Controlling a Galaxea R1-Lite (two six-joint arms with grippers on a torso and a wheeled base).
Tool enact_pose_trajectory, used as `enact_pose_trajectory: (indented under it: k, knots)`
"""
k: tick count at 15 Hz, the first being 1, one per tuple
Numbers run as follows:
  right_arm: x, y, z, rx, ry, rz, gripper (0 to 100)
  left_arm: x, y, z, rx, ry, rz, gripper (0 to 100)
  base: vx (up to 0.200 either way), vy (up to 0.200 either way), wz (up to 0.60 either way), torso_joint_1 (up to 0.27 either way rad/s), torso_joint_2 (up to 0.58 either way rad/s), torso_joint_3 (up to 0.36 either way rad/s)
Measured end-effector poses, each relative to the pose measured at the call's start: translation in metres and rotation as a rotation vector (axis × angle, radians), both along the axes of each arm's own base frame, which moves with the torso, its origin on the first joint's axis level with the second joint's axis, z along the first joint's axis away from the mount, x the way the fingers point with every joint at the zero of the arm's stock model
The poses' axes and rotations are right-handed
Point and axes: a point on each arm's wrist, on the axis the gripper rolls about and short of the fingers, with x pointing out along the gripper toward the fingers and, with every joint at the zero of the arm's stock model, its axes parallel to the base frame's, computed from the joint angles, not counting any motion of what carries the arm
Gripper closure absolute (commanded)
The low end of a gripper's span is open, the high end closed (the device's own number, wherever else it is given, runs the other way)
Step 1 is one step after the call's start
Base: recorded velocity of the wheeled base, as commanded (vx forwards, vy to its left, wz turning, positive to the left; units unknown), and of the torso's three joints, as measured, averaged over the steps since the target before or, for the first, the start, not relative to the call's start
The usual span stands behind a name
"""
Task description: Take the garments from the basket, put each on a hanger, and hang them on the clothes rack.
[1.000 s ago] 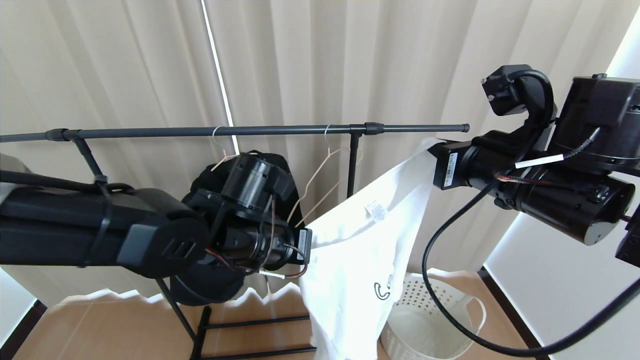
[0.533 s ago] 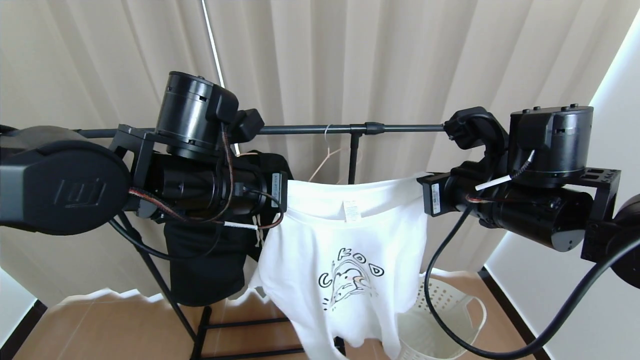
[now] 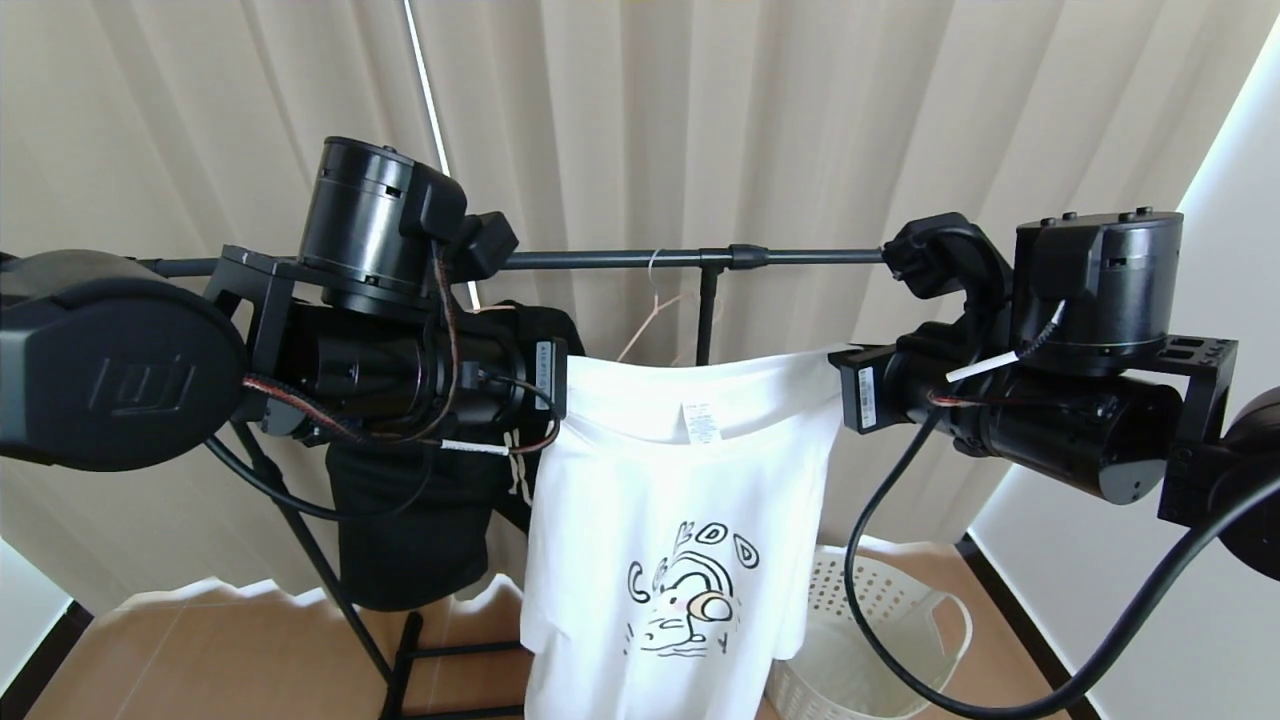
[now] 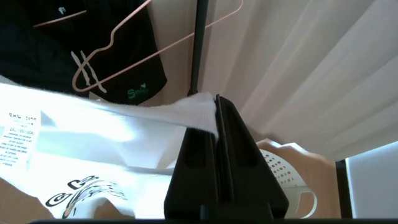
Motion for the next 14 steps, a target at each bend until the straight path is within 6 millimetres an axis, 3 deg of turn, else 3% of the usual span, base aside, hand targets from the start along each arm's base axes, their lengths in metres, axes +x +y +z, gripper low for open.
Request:
enact_pose_trajectory:
  k: [4,7,11,14]
  knots:
    - [-0.001,-0.001,-0.001,-0.006,0.009,0.000,100,0.002,-0.002,-0.004,0.005,0.008,-0.001,100,0.000,0.000,0.00,0.000,0.00,0.000]
    - [-0.007,-0.001,-0.004,-0.046,0.050,0.013,100,0.016,-0.008,0.002,0.000,-0.025,-0.003,100,0.000,0.000,0.00,0.000,0.00,0.000]
    - [-0.042,0.005,0.001,-0.129,0.165,0.101,100,0.052,-0.017,0.007,0.002,-0.095,0.001,100,0.000,0.000,0.00,0.000,0.00,0.000]
    - [-0.072,0.020,0.007,-0.134,0.193,0.209,100,0.072,-0.028,0.011,-0.041,-0.154,-0.014,100,0.000,0.000,0.00,0.000,0.00,0.000]
